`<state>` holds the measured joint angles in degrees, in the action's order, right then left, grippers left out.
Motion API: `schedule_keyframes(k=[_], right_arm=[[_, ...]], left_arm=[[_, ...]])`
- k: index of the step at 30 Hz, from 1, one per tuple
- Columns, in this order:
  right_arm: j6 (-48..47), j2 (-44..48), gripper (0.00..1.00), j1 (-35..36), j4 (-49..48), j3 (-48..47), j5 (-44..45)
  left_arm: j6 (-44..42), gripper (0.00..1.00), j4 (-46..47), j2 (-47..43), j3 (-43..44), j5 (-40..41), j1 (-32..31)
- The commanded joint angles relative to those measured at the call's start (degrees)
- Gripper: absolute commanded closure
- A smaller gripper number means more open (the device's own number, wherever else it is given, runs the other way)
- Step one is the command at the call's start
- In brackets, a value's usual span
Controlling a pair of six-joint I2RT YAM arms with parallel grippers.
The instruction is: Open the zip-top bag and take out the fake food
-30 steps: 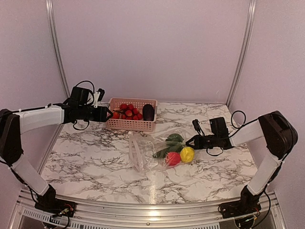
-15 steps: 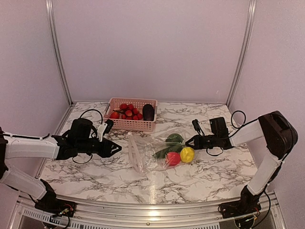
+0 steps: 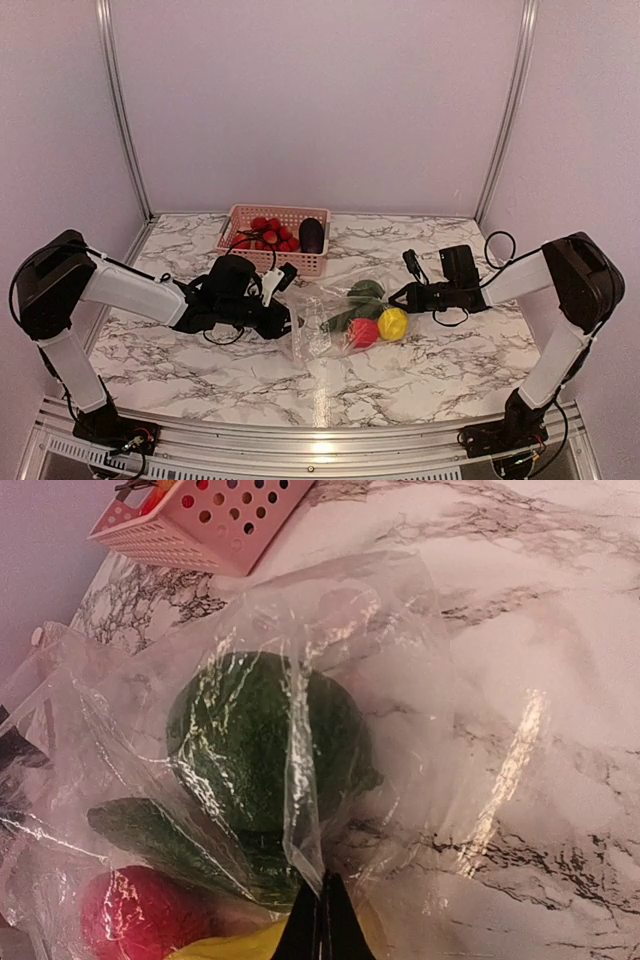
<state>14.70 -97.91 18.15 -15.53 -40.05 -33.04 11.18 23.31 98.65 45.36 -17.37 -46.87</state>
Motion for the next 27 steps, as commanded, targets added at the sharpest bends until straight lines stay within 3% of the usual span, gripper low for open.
schedule_keyframes(k=[1,7,16,27], right_arm=[[-0.2,-1.3,1.0,0.4,0.8,-2.0,-1.0],[-0.4,-2.1,1.0,0.5,0.8,-2.5,-1.2],[-0.5,-2.4,1.0,0.6,0.9,-2.4,-0.9],[-0.4,-2.4,1.0,0.5,0.8,-2.4,-0.6]], left_arm=[[-4.5,0.65,0.3,4.2,6.2,1.6,-3.1],[-6.6,0.55,2.1,10.4,11.3,0.0,-3.6],[-9.4,0.47,-3.4,17.6,18.2,-0.1,-4.3],[-15.1,0.49,-15.3,22.9,25.9,4.5,-6.4]])
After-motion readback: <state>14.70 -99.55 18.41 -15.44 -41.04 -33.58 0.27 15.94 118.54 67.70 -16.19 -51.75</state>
